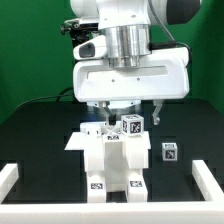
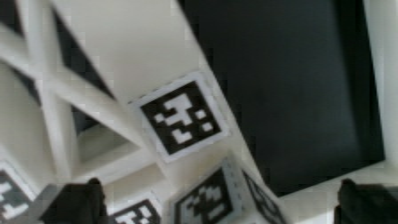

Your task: Assemble chair

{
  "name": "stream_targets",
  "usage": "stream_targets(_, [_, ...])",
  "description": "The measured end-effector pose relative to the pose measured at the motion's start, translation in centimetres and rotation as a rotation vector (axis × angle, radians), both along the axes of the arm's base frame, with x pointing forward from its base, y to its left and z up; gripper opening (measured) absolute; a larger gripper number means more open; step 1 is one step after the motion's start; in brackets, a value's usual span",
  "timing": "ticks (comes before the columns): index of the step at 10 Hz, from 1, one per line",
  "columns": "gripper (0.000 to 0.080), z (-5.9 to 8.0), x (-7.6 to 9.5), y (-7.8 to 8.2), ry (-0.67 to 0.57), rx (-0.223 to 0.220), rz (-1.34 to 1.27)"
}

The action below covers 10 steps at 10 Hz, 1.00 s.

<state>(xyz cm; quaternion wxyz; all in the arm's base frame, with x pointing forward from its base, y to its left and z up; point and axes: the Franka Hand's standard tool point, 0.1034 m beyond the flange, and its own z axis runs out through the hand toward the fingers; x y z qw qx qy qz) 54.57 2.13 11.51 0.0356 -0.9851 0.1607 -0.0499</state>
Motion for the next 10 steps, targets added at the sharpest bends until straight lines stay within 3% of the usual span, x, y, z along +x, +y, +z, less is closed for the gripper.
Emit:
stream_targets(2, [0.0649,-0.27,0.08,0.24,0.009,-0.044,0.245])
stream_targets(4, [0.0649,-0.45,0.37,0.25,0.019,-0.043,0.25])
stream_targets(6, [0.0387,-0.53,0.32,0.24,0.023,-0.039,0.214])
stream_targets(7, [0.0387,-0.55,0.32,0.26,0.027,-0.03,0.128])
stream_targets(8, [0.0279,-0.57,0.31,0.3,0.03,-0.022,0.058])
stream_targets(10, [0.0279,-0.55,0.38,0.58,0.037,-0.001,-0.182])
